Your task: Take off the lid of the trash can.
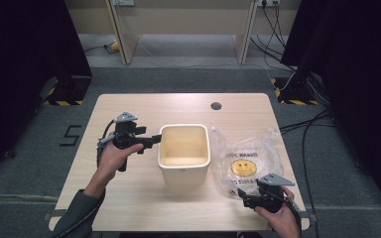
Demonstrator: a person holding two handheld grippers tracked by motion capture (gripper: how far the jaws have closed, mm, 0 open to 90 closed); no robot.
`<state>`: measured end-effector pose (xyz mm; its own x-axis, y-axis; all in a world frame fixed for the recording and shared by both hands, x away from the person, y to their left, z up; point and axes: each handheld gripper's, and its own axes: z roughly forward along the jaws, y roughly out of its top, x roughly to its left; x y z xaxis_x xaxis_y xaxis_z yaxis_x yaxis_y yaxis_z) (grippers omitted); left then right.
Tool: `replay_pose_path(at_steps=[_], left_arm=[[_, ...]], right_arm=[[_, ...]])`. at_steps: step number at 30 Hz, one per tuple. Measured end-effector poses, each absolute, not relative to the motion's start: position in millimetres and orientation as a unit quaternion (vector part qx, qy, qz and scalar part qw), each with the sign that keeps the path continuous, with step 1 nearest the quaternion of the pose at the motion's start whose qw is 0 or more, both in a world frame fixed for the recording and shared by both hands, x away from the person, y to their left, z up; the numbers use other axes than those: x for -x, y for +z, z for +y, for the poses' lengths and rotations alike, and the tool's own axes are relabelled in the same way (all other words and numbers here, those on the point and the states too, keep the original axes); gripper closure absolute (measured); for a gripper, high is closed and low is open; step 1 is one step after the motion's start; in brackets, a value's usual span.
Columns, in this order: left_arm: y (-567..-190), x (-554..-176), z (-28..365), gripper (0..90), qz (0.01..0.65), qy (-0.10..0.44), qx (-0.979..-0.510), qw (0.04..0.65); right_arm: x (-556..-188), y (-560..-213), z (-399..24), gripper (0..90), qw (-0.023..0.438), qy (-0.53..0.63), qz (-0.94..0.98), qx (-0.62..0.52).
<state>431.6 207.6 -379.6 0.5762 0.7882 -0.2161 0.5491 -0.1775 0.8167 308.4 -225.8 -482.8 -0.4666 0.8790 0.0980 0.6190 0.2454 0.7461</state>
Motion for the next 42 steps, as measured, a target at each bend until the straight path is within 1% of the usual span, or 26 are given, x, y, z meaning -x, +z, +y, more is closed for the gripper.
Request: replay_pose_path(at_steps=[10, 13, 16, 18, 19, 24, 26, 28, 37, 42], left_arm=[[-382, -459, 192, 29.8, 0.44, 0.131, -0.775, 0.433], [-386, -466, 186, 32.6, 0.436, 0.13, -0.784, 0.422], [-389, -471, 179, 37.5, 0.429, 0.128, -0.792, 0.415], [-390, -473, 178, 44.5, 0.426, 0.127, -0.795, 0.413], [-392, -477, 174, 45.8, 0.427, 0.125, -0.799, 0.404], [-395, -479, 168, 61.9, 0.416, 0.129, -0.811, 0.391], [-394, -477, 167, 67.2, 0.411, 0.131, -0.812, 0.393], [-393, -476, 166, 70.2, 0.41, 0.142, -0.81, 0.393], [-379, -470, 166, 71.2, 0.41, 0.156, -0.806, 0.397], [-368, -467, 170, 72.2, 0.408, 0.151, -0.807, 0.399]], right_arm=[[-309, -484, -225, 18.8, 0.17, 0.377, 0.772, -0.483], [-308, -484, -226, 18.8, 0.168, 0.377, 0.772, -0.485], [-308, -484, -226, 19.0, 0.165, 0.377, 0.771, -0.485], [-308, -484, -226, 19.0, 0.165, 0.377, 0.771, -0.486], [-308, -484, -226, 19.1, 0.164, 0.378, 0.77, -0.487], [-308, -484, -227, 19.3, 0.162, 0.38, 0.77, -0.487], [-309, -485, -228, 19.4, 0.161, 0.38, 0.769, -0.487], [-308, -485, -227, 19.5, 0.161, 0.38, 0.77, -0.486], [-309, -486, -227, 19.7, 0.16, 0.377, 0.771, -0.487], [-309, -487, -227, 19.7, 0.159, 0.376, 0.772, -0.488]])
